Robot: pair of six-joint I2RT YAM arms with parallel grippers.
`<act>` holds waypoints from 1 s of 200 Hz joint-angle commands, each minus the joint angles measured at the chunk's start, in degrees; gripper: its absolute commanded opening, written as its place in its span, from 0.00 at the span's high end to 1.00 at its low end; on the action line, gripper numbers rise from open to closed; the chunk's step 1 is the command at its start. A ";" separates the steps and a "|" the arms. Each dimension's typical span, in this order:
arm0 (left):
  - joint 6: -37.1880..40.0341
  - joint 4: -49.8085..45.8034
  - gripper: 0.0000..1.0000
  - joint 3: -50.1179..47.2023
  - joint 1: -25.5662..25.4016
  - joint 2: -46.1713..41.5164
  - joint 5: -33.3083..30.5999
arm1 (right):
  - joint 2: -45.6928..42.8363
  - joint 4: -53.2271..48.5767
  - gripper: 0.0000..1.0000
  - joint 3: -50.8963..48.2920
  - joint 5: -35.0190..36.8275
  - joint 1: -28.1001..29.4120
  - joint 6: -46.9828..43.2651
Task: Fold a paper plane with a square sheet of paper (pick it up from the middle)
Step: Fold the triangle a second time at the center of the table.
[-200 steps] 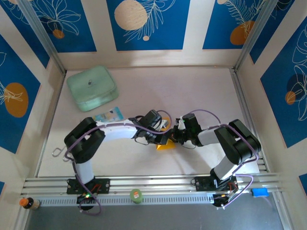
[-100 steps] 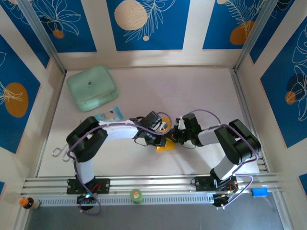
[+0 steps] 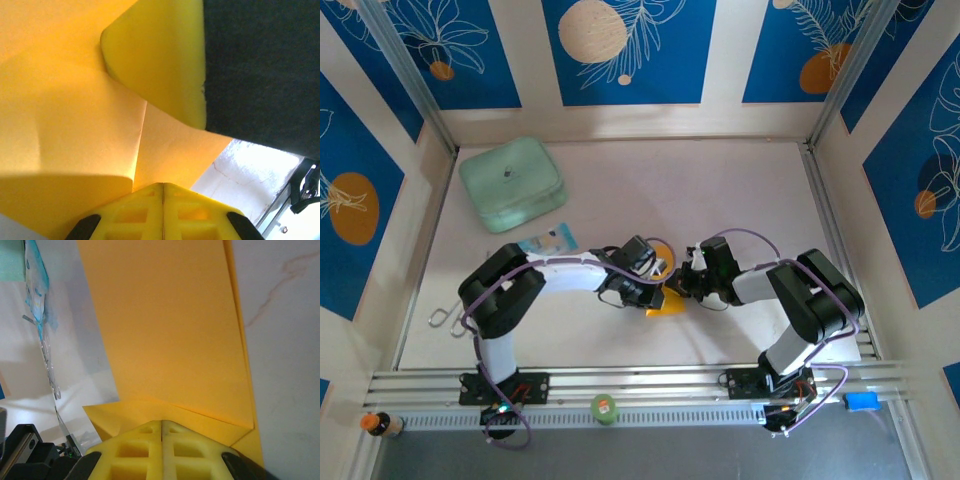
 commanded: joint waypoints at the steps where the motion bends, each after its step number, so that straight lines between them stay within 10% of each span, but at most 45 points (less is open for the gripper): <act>1: 0.22 0.60 0.91 -1.17 0.05 0.35 1.39 | 1.36 -5.77 1.00 -1.45 2.35 -0.40 -1.21; 200: -6.34 5.37 0.89 -11.64 0.44 -2.05 5.95 | 1.33 -6.98 1.00 -2.02 3.68 -1.57 -1.97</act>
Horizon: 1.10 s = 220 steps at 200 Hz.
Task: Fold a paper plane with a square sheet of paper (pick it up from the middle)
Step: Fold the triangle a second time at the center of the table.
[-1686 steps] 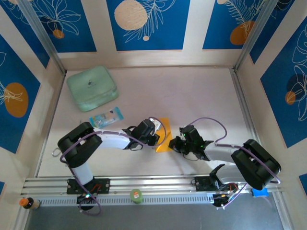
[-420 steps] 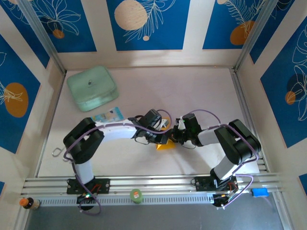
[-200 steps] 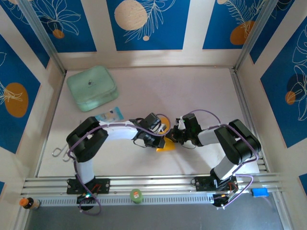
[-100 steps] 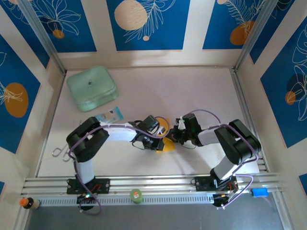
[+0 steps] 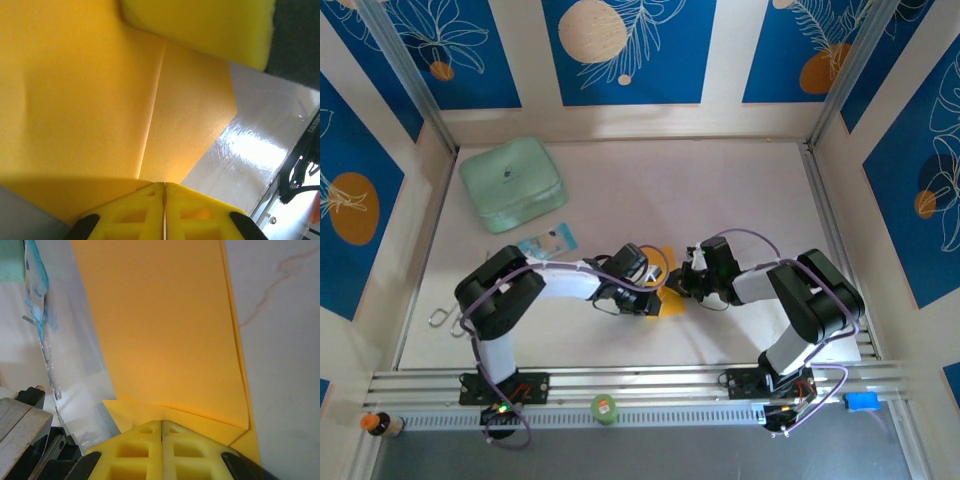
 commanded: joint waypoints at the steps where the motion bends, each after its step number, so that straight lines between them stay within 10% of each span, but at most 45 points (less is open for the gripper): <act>1: -1.83 -4.32 0.89 -3.79 0.20 -0.77 1.75 | 1.32 -6.60 1.00 -2.02 3.75 -1.12 -1.93; 85: -4.84 6.08 0.88 -5.55 0.37 -12.31 1.03 | 1.76 -6.16 1.00 -1.94 3.40 -1.20 -1.99; 220: -3.35 -0.14 0.89 0.49 2.13 1.71 -2.36 | 1.42 -6.05 1.00 -2.14 3.22 -1.10 -1.79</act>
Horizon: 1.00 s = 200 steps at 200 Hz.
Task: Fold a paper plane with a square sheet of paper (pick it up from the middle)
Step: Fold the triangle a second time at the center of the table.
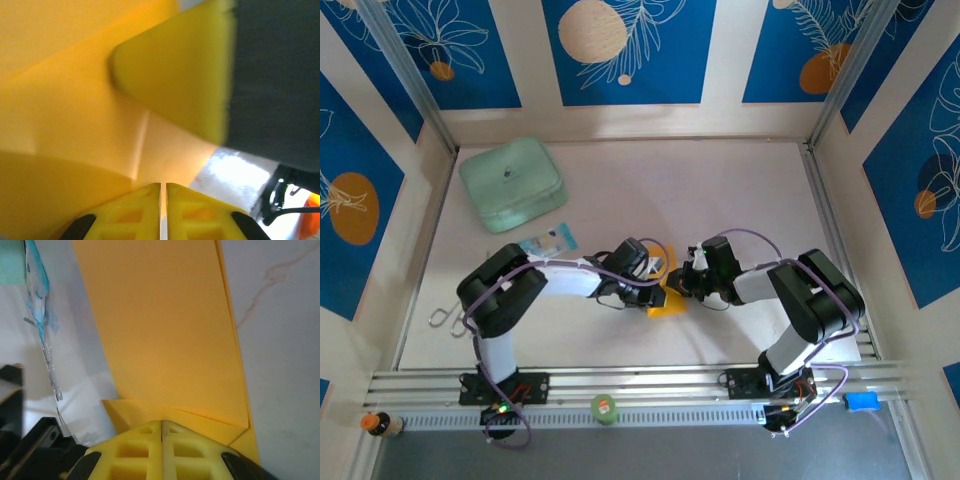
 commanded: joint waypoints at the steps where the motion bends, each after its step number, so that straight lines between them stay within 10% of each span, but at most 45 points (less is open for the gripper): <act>1: -0.46 -4.11 0.89 -1.31 0.71 0.10 -1.56 | 1.40 -6.12 1.00 -2.02 3.61 -0.58 -1.82; 200: -3.83 -0.22 0.90 -5.17 1.99 -12.10 0.59 | 1.20 -6.21 1.00 -2.29 3.57 -0.93 -1.95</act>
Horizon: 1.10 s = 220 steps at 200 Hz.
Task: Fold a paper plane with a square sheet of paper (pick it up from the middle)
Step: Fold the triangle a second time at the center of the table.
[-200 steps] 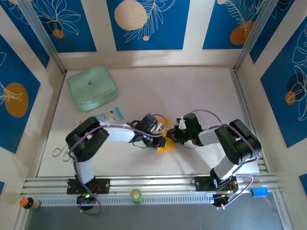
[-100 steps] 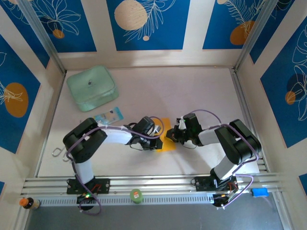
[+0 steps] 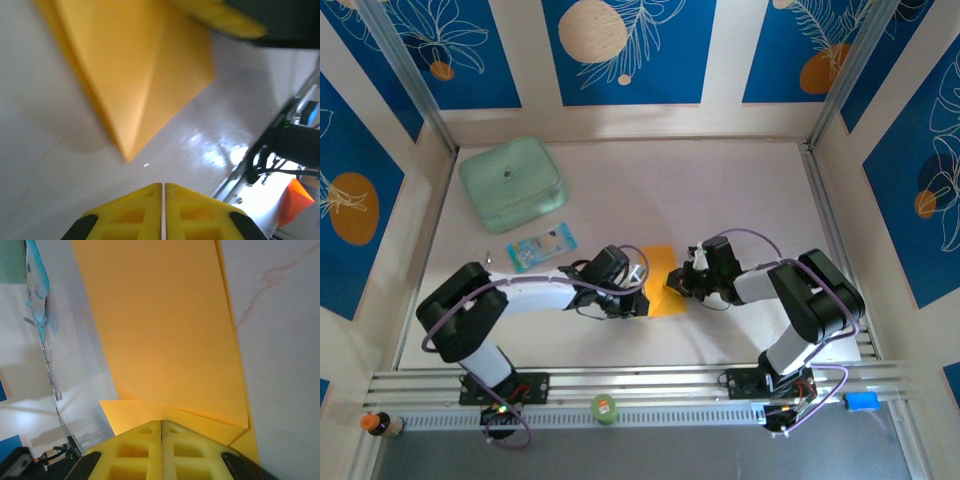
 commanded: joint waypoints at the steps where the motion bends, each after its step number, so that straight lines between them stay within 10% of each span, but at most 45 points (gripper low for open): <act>1: 0.66 1.81 0.90 4.35 1.42 2.43 0.00 | 1.20 -6.23 1.00 -2.17 3.64 -0.72 -1.53; 68: 2.58 -1.12 0.92 10.77 2.14 15.94 0.84 | 1.25 -5.79 1.00 -1.99 2.79 -0.58 -1.43; 220: 5.88 -2.07 0.94 3.60 2.15 16.22 -1.93 | -2.25 -6.85 1.00 -0.26 1.77 4.78 -2.73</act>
